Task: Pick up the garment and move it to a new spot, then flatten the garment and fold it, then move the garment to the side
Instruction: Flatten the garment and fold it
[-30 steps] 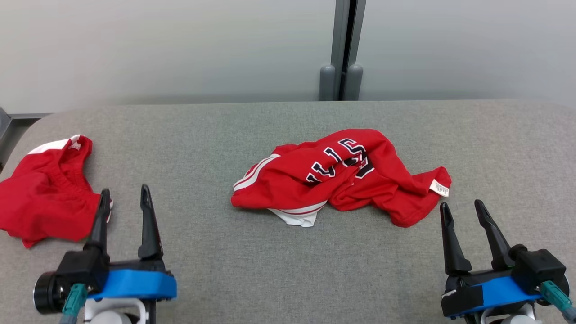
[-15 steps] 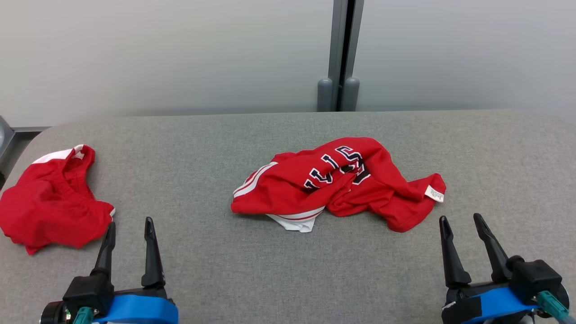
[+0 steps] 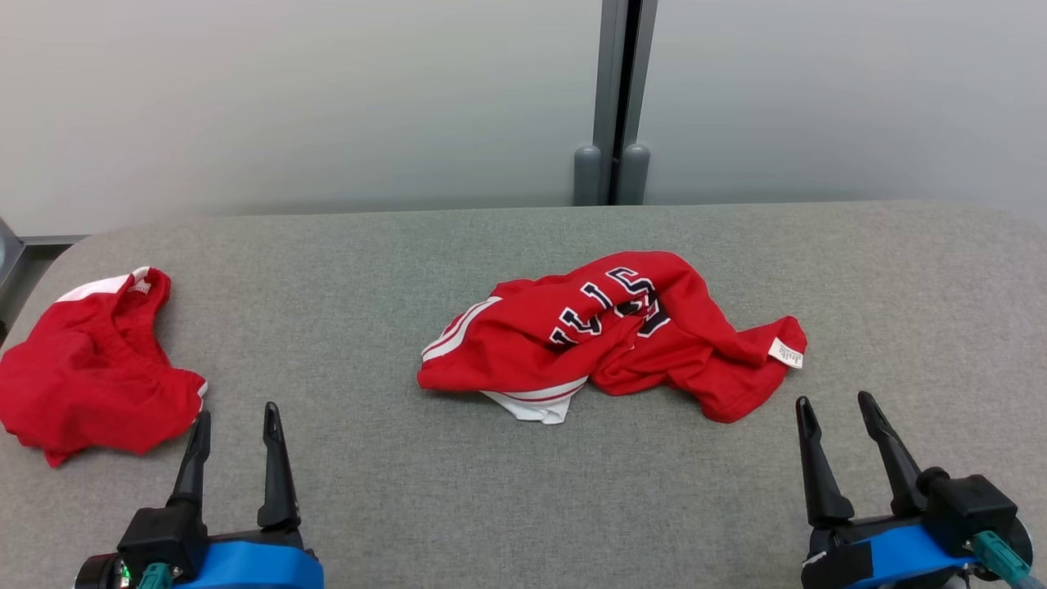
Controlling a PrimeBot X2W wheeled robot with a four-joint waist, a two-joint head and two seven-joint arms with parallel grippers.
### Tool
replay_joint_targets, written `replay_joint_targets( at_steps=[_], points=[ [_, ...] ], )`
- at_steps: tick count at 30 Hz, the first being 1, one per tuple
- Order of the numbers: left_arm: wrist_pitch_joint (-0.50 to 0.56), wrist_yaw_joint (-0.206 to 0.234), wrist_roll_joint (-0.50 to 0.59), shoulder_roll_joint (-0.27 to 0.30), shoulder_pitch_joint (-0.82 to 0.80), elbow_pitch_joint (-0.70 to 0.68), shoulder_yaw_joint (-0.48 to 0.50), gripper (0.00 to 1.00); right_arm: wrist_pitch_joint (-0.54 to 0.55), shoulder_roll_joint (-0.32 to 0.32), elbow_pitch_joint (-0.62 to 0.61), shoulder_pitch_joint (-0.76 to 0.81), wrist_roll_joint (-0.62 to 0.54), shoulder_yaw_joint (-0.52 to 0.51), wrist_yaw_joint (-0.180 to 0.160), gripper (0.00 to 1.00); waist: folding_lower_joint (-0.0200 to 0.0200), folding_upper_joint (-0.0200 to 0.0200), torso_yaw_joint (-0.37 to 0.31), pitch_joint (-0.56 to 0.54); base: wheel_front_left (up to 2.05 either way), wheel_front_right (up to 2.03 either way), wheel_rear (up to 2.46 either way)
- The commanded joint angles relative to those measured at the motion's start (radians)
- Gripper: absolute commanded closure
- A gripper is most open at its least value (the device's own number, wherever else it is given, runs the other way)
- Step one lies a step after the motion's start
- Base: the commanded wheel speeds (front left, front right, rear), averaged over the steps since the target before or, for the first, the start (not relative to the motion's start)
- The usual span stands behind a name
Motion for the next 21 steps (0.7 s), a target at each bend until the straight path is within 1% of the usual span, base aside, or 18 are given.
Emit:
replay_joint_targets(
  at_steps=[1,6,11,17,21],
  points=[
    [-0.005,-0.007,0.006,-0.004,0.003,0.003,0.007,0.0,-0.004,-0.005,0.003,0.012,0.003,0.0,0.001,0.0,0.0,0.0,0.0,0.0,0.0,0.0,0.0],
    [-0.005,-0.012,0.017,-0.011,-0.002,0.004,0.012,0.0,-0.004,-0.005,0.005,0.006,0.001,0.0,0.001,0.0,0.0,0.0,-0.001,0.005,0.0,0.0,0.0],
    [-0.005,-0.031,0.033,-0.016,-0.032,0.031,-0.028,0.0,-0.004,-0.005,0.002,-0.01,-0.001,0.005,0.001,0.0,0.0,0.0,-0.008,0.019,0.0,0.0,0.0],
    [-0.005,-0.075,0.053,-0.024,-0.104,0.121,-0.134,0.0,-0.004,-0.005,-0.004,-0.029,0.001,0.015,0.001,0.0,0.0,0.0,-0.033,0.051,0.0,0.0,0.0],
    [-0.005,-0.09,0.065,-0.031,-0.157,0.201,-0.22,0.0,-0.004,-0.005,-0.007,-0.047,0.004,0.016,0.001,0.0,0.0,0.0,-0.059,0.08,0.0,0.0,0.0]
  ],
)
